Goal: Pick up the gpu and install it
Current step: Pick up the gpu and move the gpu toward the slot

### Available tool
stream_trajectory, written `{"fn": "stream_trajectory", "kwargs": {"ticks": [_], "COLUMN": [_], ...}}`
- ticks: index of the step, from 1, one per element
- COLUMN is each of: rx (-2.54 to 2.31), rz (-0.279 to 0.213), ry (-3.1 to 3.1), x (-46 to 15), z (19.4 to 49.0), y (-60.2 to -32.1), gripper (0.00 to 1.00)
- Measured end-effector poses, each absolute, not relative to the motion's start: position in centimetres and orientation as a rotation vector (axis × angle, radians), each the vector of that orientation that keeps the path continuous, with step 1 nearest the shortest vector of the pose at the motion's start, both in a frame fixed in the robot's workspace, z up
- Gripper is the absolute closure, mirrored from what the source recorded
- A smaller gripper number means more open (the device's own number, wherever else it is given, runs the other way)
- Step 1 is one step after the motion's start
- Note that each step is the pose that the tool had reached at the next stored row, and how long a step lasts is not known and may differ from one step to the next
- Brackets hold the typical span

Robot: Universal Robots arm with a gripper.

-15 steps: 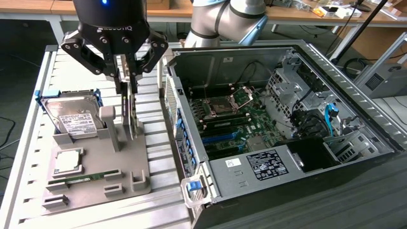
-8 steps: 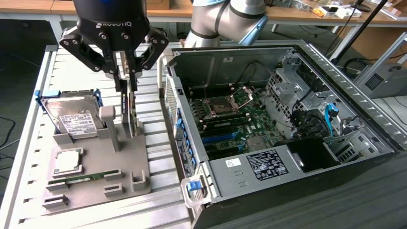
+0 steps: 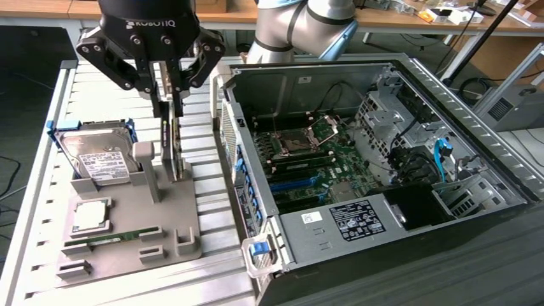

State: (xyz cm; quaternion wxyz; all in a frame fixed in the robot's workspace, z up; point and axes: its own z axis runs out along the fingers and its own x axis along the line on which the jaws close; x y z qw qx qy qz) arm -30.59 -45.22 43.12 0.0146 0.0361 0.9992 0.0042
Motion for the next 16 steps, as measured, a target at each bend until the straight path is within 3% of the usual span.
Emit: {"fn": "stream_trajectory", "kwargs": {"ticks": [16], "rx": [0.112], "rz": [0.013], "ry": [3.11], "x": [-30.6], "z": [44.4], "y": [-45.2], "gripper": [0.73]}}
